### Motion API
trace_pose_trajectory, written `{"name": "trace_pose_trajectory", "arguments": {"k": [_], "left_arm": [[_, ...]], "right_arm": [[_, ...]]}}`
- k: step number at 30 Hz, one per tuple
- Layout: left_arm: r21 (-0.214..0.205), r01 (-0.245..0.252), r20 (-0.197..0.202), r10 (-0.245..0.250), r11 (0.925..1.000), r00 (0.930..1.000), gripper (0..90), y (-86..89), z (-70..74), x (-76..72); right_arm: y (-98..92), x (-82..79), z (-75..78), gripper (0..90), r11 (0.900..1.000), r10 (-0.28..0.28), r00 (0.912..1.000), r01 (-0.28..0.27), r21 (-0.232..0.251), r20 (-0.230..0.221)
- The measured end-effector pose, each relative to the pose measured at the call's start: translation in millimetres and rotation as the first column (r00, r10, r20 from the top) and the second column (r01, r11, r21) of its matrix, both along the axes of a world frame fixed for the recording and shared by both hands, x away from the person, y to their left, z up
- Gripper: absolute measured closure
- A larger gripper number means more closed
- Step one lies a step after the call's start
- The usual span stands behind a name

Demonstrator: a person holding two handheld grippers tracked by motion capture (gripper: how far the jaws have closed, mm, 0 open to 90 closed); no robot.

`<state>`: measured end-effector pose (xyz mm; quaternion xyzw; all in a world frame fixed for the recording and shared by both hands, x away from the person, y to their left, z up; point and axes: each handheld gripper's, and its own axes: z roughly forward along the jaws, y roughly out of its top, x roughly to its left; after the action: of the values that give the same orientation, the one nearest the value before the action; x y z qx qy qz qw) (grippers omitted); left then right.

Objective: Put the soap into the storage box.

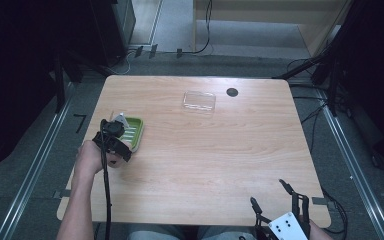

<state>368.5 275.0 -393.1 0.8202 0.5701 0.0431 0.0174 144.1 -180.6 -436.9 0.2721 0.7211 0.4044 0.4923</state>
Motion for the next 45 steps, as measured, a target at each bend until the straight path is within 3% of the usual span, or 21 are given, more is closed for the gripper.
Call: {"name": "trace_pose_trajectory", "arguments": {"k": [12,45], "left_arm": [[0.022,-0.004,-0.007,0.004,0.9998,1.0000,33.8,-0.5,0.6,14.4],[0.007,-0.019,0.015,0.019,0.9998,0.9997,33.8,-1.1,2.7,43.0]], "right_arm": [[-0.3,0.1,-0.2,13.2,1.0000,0.000,1.0000,0.000,-0.001,-0.001],[-1.4,0.5,-0.8,13.2,1.0000,-0.004,1.0000,0.004,-0.005,-0.004]]}}
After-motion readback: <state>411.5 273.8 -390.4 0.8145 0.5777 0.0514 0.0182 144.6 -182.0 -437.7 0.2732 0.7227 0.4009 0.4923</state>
